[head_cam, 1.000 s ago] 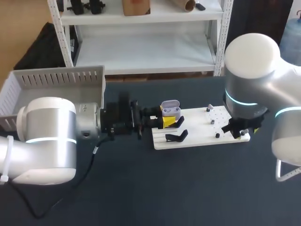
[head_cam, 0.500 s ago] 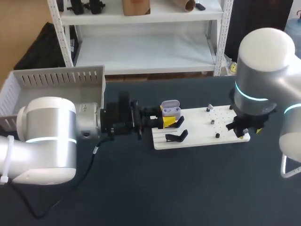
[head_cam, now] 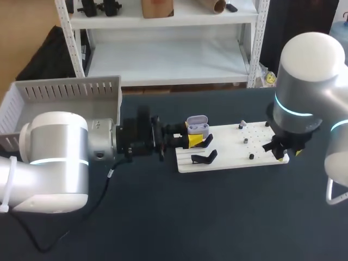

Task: Pick up each earbud case from the left stands, insert the matching earbuds, close the lid, and place the case in the box.

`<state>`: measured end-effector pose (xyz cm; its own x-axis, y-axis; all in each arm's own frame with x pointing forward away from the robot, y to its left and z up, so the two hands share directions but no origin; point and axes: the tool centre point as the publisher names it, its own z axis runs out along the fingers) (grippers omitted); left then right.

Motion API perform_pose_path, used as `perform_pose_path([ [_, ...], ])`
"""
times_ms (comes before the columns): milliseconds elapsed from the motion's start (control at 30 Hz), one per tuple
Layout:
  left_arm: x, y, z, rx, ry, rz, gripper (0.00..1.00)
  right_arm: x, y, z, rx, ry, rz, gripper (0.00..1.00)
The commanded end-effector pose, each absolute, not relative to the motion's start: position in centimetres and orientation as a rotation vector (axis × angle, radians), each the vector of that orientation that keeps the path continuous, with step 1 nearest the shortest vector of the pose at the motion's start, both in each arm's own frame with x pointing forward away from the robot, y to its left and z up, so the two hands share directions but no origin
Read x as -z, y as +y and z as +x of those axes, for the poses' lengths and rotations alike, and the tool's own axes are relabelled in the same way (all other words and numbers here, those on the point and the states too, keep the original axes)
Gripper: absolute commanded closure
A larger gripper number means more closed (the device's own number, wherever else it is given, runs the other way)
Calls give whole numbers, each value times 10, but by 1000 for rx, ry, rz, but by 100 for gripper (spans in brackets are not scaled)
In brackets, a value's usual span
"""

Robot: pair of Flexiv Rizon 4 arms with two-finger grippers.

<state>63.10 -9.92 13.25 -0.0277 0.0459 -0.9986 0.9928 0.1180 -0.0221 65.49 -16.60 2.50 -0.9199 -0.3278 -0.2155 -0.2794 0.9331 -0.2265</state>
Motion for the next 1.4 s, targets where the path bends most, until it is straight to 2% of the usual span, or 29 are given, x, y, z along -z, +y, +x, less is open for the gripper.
perform_pose_path([
  [33, -132, -99, 630, 1113, 1314, 1139, 100, -24, -166, 657, 284, 2841, -456, 58],
  [167, -132, -99, 630, 1113, 1314, 1139, 100, -24, -165, 658, 288, 2840, -465, 53],
  [433, -132, -99, 630, 1113, 1314, 1139, 100, -22, -162, 660, 296, 2840, -474, 58],
  [700, -132, -99, 630, 1113, 1314, 1139, 100, -19, -164, 661, 305, 2844, -472, 92],
  [733, -132, -99, 630, 1113, 1314, 1139, 100, -18, -164, 661, 309, 2844, -475, 100],
  [1133, -132, -99, 630, 1113, 1314, 1139, 100, -52, -167, 651, 343, 2797, -465, 100],
  [1400, -132, -99, 630, 1113, 1314, 1139, 100, -85, -159, 620, 350, 2741, -472, 100],
])
